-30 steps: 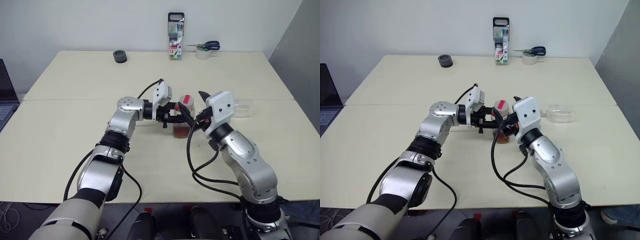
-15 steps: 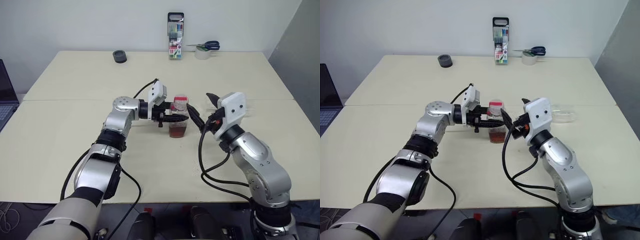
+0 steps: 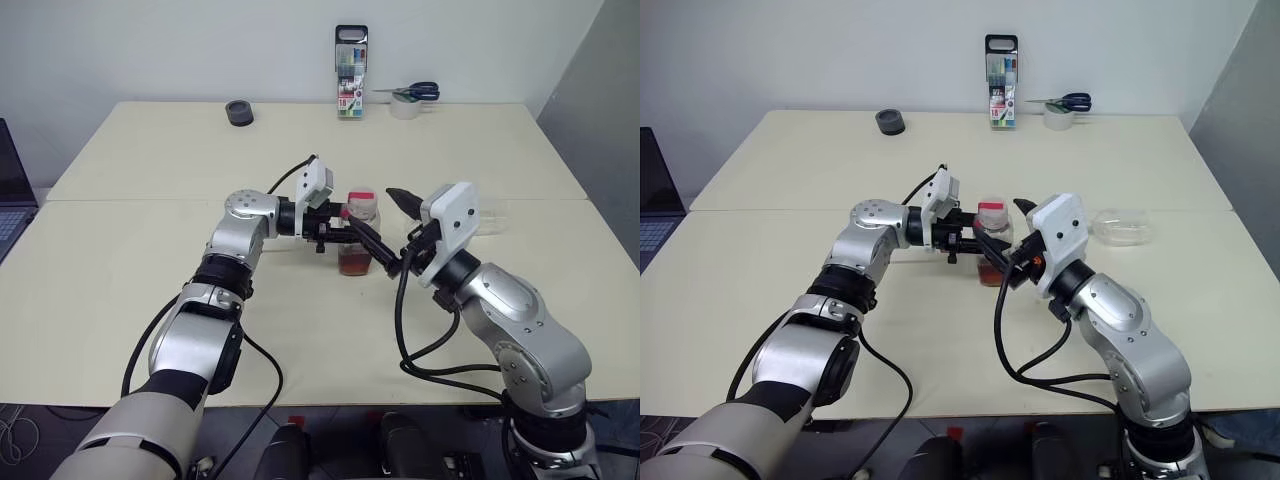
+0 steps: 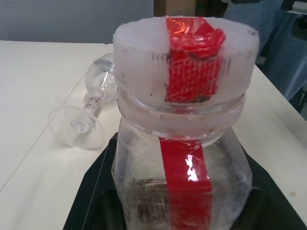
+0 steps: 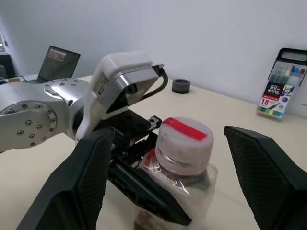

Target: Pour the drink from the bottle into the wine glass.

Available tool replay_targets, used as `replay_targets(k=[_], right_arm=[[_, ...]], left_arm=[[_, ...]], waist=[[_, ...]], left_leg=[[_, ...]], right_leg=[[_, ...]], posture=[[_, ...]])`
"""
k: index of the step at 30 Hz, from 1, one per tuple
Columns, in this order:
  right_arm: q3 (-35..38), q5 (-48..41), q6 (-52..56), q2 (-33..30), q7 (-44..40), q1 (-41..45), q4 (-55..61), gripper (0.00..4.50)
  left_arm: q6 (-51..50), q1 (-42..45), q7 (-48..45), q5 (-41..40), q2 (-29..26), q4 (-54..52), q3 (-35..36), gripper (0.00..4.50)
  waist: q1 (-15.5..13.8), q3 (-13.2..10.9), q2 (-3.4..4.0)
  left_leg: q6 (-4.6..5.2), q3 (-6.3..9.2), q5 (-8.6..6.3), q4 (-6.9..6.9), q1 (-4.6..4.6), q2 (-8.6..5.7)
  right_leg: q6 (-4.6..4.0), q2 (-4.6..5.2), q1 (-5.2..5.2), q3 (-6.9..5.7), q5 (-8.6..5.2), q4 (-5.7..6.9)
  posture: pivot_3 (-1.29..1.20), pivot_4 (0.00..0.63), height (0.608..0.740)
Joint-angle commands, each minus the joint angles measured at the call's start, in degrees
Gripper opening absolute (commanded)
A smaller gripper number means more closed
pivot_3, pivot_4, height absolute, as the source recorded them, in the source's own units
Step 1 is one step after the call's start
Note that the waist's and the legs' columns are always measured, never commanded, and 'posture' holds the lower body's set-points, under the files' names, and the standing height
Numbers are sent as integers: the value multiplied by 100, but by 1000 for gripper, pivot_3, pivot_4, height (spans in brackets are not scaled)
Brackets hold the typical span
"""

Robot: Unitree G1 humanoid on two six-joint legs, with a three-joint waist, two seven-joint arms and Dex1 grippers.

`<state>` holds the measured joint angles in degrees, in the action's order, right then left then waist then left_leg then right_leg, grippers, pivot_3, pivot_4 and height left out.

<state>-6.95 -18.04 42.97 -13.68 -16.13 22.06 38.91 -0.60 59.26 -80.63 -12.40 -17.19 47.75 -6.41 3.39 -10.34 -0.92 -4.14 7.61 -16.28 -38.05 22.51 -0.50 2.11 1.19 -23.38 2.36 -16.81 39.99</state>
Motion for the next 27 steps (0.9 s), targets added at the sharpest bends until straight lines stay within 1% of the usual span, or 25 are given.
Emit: replay_targets(k=[1, 10, 16, 23, 27], right_arm=[[54, -65, -58, 66, 7, 198, -61, 3877], [315, -353, -43, -136, -260, 340, -25, 3877], [418, -497, 40, -399, -387, 362, 9, 3877], [651, -971, 513, -618, -509, 474, -42, 3877], [668, -1092, 632, -693, -550, 590, -194, 3877]], left_arm=[[122, 182, -58, -72, -4, -230, 118, 1824], [213, 160, -60, -52, -10, -281, 99, 1824], [253, 55, -71, -53, -25, -431, 78, 1824], [280, -38, -116, -51, -34, -614, 47, 1824], [281, -134, -136, -56, -15, -780, 22, 1824]], waist=[[1, 0, 0], [2, 0, 0], [2, 0, 0], [1, 0, 0], [1, 0, 0]], left_leg=[[0, 0, 0, 0, 0, 0], [1, 1, 0, 0, 0, 0], [2, 0, -1, 0, 0, 0], [3, 0, -1, 0, 0, 1], [3, 1, -1, 0, 0, 1]], right_leg=[[0, 0, 0, 0, 0, 0], [0, 0, 0, 0, 0, 0], [0, 0, 0, 0, 0, 0], [0, 0, 0, 0, 0, 0], [0, 0, 0, 0, 0, 0]], posture=[[0, 150, 740], [0, 150, 740], [0, 150, 740], [0, 150, 740], [0, 150, 740]])
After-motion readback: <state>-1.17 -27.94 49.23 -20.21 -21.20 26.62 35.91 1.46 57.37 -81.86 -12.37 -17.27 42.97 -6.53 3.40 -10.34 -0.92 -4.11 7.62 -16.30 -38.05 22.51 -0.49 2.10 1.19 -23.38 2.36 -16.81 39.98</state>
